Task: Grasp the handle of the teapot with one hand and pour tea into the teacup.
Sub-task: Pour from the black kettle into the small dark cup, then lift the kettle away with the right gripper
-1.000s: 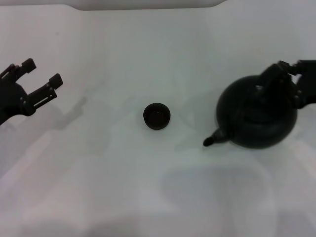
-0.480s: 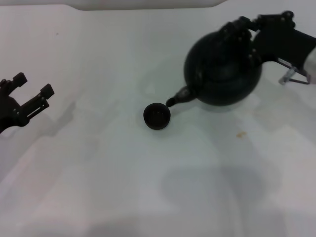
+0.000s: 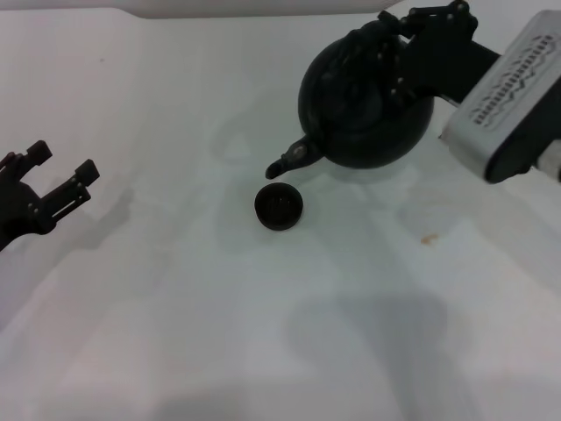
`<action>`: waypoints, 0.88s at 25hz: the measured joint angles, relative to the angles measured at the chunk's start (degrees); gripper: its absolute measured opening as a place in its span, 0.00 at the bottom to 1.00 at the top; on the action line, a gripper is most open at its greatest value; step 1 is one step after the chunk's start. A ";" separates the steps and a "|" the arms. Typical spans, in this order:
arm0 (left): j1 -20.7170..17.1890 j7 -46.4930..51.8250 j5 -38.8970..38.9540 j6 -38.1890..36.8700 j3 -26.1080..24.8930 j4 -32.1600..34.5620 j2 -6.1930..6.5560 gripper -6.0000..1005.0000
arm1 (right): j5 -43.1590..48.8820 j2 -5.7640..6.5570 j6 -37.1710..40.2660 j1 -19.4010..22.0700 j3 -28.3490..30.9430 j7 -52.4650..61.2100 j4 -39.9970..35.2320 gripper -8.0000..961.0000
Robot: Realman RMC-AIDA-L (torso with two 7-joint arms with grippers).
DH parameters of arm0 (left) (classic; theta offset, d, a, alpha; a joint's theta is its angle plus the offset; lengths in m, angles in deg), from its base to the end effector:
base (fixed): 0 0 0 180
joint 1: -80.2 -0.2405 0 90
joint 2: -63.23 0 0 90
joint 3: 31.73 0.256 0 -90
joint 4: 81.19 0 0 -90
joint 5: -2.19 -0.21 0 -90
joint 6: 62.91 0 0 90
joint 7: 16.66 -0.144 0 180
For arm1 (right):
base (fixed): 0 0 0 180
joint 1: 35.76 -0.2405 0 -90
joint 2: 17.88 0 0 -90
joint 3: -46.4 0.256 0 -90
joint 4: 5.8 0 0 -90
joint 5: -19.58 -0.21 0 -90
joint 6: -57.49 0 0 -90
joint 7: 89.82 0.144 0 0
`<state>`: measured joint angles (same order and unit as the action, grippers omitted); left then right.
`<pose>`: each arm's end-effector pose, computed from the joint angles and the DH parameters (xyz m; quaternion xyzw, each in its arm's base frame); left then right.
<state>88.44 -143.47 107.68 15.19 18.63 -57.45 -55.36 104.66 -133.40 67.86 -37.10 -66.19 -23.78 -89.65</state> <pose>-0.3631 0.2420 0.0018 -0.8112 -0.3009 -0.3242 0.3826 0.1875 0.3176 -0.0279 -0.8738 -0.0208 0.0869 0.4781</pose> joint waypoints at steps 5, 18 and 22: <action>0.02 -0.07 0.00 -0.03 0.00 -0.04 0.02 0.85 | 0.09 0.02 -2.19 -0.37 -1.95 -1.24 -0.05 0.12; 0.05 -0.19 0.03 -0.63 0.01 -0.19 0.03 0.84 | 0.91 0.07 -3.32 -0.09 -3.35 -5.33 -0.05 0.12; 0.21 -0.19 0.05 -0.68 0.01 -0.20 0.03 0.84 | 0.94 0.07 -3.95 -0.04 -3.94 -6.44 -0.03 0.12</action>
<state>88.64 -143.66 107.73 14.51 18.64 -57.65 -55.33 105.60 -133.33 63.92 -37.14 -70.13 -30.22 -89.67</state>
